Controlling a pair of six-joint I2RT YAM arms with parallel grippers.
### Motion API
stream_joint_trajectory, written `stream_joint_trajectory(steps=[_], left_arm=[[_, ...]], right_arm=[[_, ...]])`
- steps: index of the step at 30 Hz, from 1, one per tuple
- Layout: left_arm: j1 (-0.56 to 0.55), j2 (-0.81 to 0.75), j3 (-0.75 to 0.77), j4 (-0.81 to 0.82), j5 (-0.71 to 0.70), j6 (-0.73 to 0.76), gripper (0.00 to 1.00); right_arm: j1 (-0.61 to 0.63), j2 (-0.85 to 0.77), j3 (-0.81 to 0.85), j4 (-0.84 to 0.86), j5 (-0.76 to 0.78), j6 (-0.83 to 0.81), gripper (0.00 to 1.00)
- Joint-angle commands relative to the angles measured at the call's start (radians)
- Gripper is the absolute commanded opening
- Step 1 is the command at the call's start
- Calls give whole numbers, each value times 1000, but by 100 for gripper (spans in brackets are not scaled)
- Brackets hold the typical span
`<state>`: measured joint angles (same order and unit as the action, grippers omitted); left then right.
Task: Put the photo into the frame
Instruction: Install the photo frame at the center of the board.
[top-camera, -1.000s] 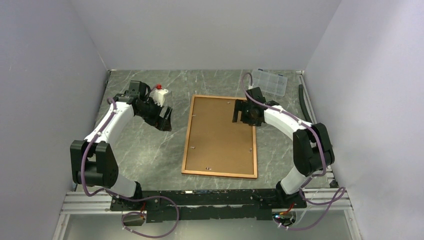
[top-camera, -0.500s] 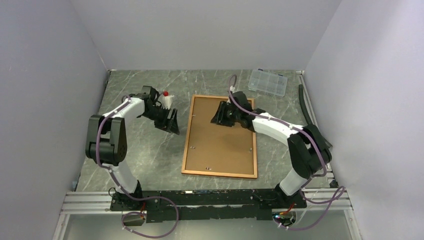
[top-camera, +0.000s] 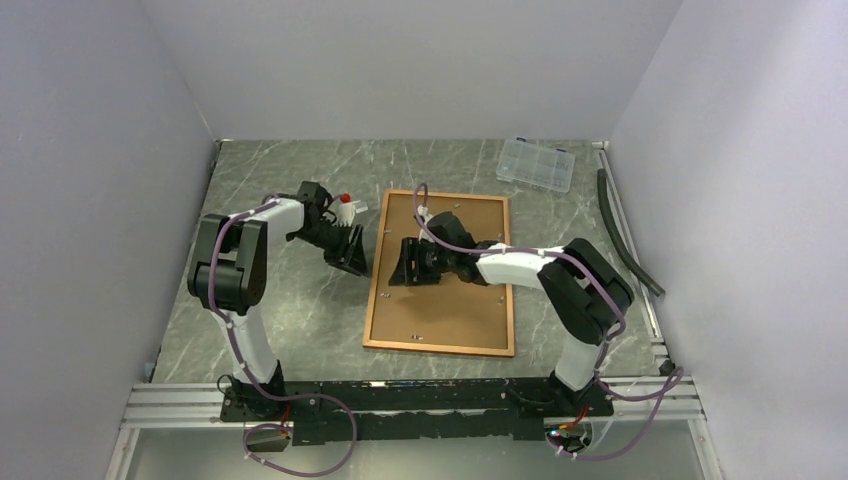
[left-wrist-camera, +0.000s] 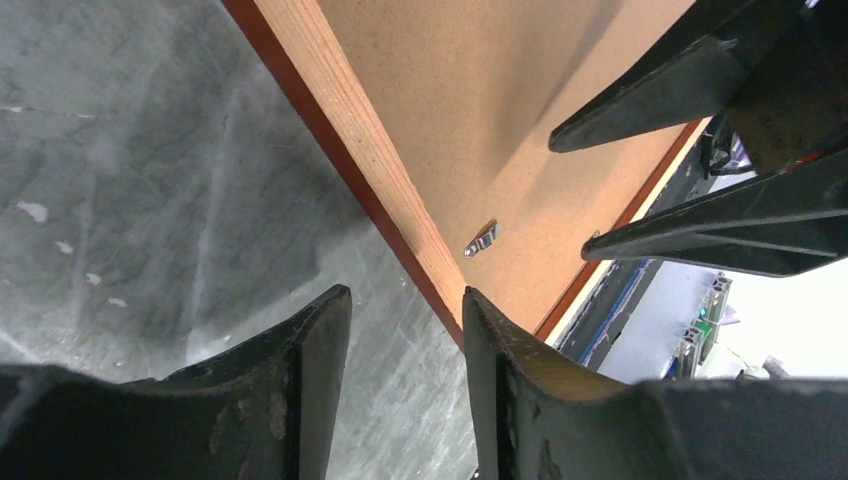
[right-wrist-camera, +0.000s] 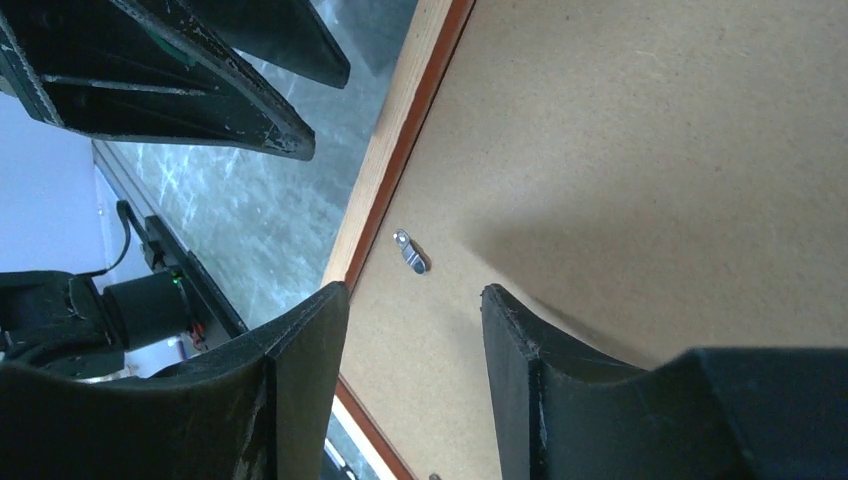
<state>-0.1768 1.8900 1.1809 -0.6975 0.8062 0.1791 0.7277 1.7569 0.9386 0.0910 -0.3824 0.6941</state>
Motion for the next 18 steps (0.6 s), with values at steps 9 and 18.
stream_joint_trajectory(steps=[9, 18], left_arm=[[-29, 61, -23, 44, 85, -17, 43], [-38, 80, -27, 58, 81, -26, 36]], right_arm=[[8, 98, 78, 88, -82, -124, 56], [23, 122, 94, 89, -117, -143, 55]])
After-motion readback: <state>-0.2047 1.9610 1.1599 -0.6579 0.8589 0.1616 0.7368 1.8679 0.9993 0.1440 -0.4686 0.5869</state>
